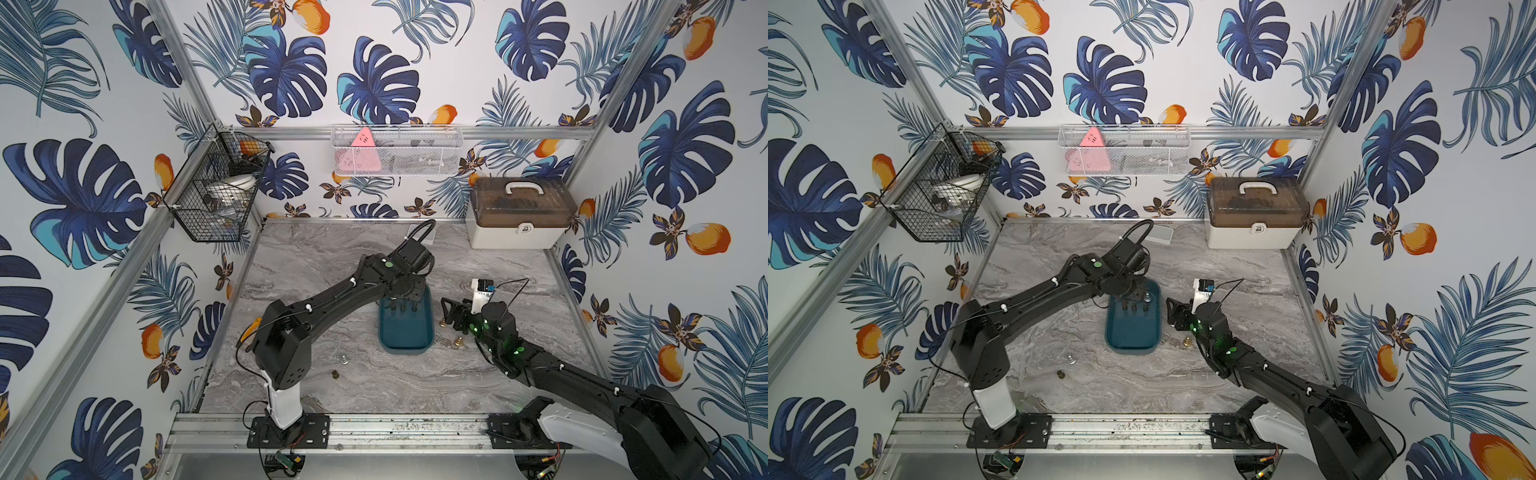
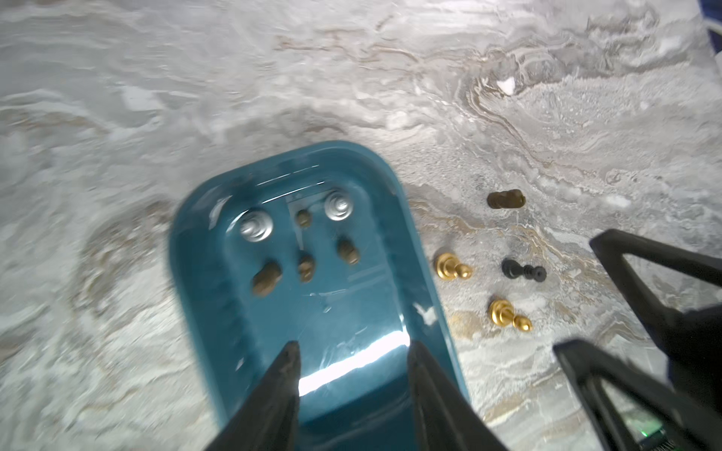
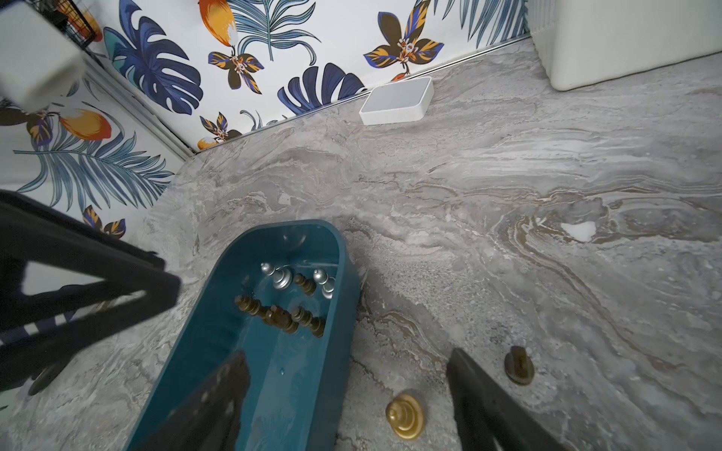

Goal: Put the chess pieces into the storage box
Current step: Place the chess piece in the storage box, then pick up the chess piece at the center of the board.

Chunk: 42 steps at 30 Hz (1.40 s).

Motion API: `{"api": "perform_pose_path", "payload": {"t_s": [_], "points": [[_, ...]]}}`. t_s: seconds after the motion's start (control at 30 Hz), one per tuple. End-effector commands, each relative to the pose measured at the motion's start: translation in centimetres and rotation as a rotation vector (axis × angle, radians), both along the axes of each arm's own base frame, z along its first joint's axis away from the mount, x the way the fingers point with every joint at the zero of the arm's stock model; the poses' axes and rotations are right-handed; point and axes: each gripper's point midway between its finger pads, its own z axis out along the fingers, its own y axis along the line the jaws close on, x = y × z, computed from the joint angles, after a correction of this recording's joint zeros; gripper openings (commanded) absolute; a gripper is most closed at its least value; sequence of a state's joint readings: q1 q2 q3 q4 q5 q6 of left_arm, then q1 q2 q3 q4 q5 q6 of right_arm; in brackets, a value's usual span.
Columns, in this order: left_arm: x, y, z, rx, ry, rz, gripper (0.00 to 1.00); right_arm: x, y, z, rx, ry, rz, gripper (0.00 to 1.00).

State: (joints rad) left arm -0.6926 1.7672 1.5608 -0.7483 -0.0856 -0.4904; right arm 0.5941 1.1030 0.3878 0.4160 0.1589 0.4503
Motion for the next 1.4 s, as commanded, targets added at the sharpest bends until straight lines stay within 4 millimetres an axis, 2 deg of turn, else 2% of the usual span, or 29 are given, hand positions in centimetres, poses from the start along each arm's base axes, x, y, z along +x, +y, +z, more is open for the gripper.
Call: {"api": "perform_pose_path", "payload": {"t_s": [0.0,0.1,0.2,0.3,0.4,0.7,0.87,1.1,1.37], "points": [[-1.4,4.0,0.0,-0.021,0.049,0.073,0.49,-0.2,2.7,1.5,0.004,-0.023,0.150,0.80],[-3.4,9.2,-0.5,0.022,0.090,0.172,0.49,-2.0,6.9,3.7,0.047,-0.065,0.400,0.78],[-5.6,13.0,-1.6,0.071,0.145,0.246,0.50,-4.7,10.6,4.9,0.045,-0.085,0.582,0.78],[-7.7,15.6,-3.1,0.108,0.213,0.309,0.50,-7.6,13.7,3.7,-0.059,-0.102,0.707,0.77],[-9.5,16.9,-4.2,0.138,0.260,0.355,0.50,-9.2,14.9,2.3,-0.133,-0.148,0.742,0.77],[-13.0,18.5,-7.0,0.178,0.366,0.425,0.49,-11.1,16.3,0.8,-0.161,-0.228,0.845,0.76],[-14.4,17.9,-9.0,0.164,0.429,0.412,0.49,-11.0,15.7,1.1,-0.168,-0.258,0.811,0.78],[-15.1,17.3,-10.1,0.209,0.459,0.372,0.46,-10.1,15.1,1.2,-0.197,-0.263,0.754,0.78],[-15.3,16.7,-11.8,0.196,0.486,0.363,0.42,-10.1,15.0,1.2,-0.200,-0.259,0.749,0.79]]}}
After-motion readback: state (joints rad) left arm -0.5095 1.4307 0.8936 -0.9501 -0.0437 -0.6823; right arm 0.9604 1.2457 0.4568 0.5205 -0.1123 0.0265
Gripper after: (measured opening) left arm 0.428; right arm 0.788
